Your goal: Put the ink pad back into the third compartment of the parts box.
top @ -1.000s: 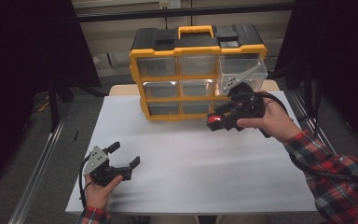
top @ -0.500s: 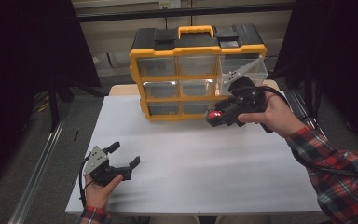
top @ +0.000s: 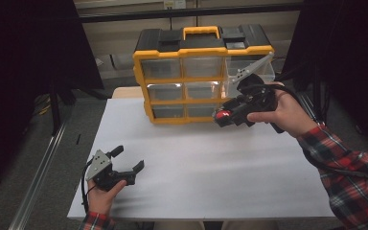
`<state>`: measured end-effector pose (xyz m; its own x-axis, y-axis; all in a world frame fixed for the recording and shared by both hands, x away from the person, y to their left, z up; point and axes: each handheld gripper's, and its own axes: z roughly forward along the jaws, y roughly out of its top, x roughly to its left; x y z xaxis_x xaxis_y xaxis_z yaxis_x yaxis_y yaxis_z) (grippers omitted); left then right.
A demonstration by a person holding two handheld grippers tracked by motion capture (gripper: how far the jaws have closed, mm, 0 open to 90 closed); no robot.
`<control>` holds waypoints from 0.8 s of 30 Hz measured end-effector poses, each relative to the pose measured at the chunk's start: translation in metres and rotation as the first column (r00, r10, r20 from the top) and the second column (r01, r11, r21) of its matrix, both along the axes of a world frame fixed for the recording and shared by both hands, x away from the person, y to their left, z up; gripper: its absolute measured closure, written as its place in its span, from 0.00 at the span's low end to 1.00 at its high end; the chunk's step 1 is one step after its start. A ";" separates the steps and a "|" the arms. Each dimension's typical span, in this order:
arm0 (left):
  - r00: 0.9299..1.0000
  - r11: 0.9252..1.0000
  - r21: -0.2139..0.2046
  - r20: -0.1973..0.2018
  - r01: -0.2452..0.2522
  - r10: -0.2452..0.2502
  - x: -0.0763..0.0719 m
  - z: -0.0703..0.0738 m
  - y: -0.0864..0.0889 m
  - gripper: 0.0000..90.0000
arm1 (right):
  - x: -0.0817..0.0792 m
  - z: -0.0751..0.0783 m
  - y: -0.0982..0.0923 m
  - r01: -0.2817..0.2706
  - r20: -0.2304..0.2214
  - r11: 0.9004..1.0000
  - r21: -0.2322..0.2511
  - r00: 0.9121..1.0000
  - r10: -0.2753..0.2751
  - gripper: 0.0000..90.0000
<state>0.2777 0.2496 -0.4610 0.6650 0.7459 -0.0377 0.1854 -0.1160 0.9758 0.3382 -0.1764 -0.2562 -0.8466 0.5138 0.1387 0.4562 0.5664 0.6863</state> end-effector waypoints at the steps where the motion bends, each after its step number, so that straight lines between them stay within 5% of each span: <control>1: 1.000 1.000 0.004 0.001 -0.001 0.001 0.000 0.000 0.000 0.04 | 0.000 0.001 0.000 0.002 0.000 1.000 0.001 1.000 -0.002 0.34; 24: 1.000 1.000 0.000 0.000 0.001 -0.001 0.000 0.000 0.001 0.04 | 0.005 0.021 -0.006 0.012 0.028 1.000 0.010 1.000 -0.012 0.34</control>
